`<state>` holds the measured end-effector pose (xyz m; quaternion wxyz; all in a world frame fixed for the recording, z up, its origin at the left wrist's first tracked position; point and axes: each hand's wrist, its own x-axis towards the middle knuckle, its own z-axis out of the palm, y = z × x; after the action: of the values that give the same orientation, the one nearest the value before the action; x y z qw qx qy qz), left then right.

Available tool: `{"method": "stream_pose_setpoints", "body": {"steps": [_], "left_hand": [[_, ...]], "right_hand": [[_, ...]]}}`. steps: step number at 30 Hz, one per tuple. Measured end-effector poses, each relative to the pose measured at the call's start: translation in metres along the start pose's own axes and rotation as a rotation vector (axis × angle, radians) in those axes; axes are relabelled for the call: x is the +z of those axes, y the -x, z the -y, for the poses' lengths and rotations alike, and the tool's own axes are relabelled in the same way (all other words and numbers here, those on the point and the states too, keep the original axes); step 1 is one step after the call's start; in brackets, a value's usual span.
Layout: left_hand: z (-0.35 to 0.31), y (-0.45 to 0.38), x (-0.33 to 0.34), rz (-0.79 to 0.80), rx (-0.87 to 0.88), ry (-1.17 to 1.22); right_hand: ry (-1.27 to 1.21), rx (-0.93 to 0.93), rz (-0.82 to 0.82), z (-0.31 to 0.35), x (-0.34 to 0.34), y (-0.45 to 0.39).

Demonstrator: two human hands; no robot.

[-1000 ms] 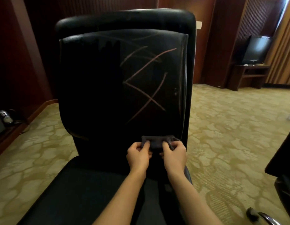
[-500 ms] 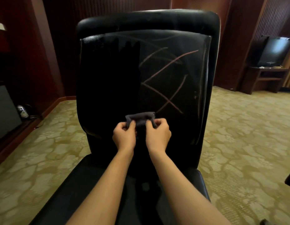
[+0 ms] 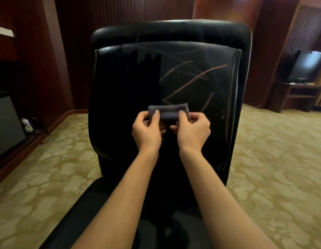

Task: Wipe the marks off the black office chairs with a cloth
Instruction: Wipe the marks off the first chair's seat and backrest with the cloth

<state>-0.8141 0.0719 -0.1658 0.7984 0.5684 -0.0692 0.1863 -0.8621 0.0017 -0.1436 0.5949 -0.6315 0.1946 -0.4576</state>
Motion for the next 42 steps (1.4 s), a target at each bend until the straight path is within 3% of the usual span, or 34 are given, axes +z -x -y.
{"method": "stream_pose_setpoints", "body": {"steps": [3, 8, 13, 19, 22, 30, 33, 35, 38, 42], "left_hand": [[-0.011, -0.017, 0.013, 0.032, 0.026, -0.187], [0.056, 0.000, -0.021, 0.051, 0.113, -0.510], [0.071, 0.037, -0.046, 0.082, -0.042, -0.394], [-0.017, 0.000, 0.005, 0.098, 0.057, -0.096], [-0.035, -0.009, 0.035, 0.172, -0.001, -0.151], [0.049, 0.055, 0.009, 0.211, -0.183, -0.420], [0.066, 0.078, -0.003, 0.241, -0.244, -0.353], [0.056, 0.074, 0.009, 0.229, -0.193, -0.277], [0.021, 0.053, 0.040, 0.208, 0.020, -0.249], [-0.028, 0.012, 0.089, 0.156, 0.143, -0.271]], "right_hand": [[0.194, -0.045, 0.031, 0.008, -0.001, -0.022], [0.545, -0.010, 0.081, -0.040, -0.019, 0.008], [0.529, 0.056, 0.121, -0.073, -0.024, 0.037], [0.422, -0.180, -0.001, 0.025, -0.016, -0.011], [0.561, -0.206, 0.001, 0.043, -0.017, -0.036], [0.853, -0.150, 0.051, -0.044, -0.062, 0.008], [0.812, -0.139, 0.077, -0.062, -0.078, 0.020], [0.726, -0.186, 0.040, -0.048, -0.081, 0.008], [0.595, -0.311, -0.028, -0.001, -0.079, -0.022], [0.619, -0.424, -0.063, 0.066, -0.071, -0.071]]}}
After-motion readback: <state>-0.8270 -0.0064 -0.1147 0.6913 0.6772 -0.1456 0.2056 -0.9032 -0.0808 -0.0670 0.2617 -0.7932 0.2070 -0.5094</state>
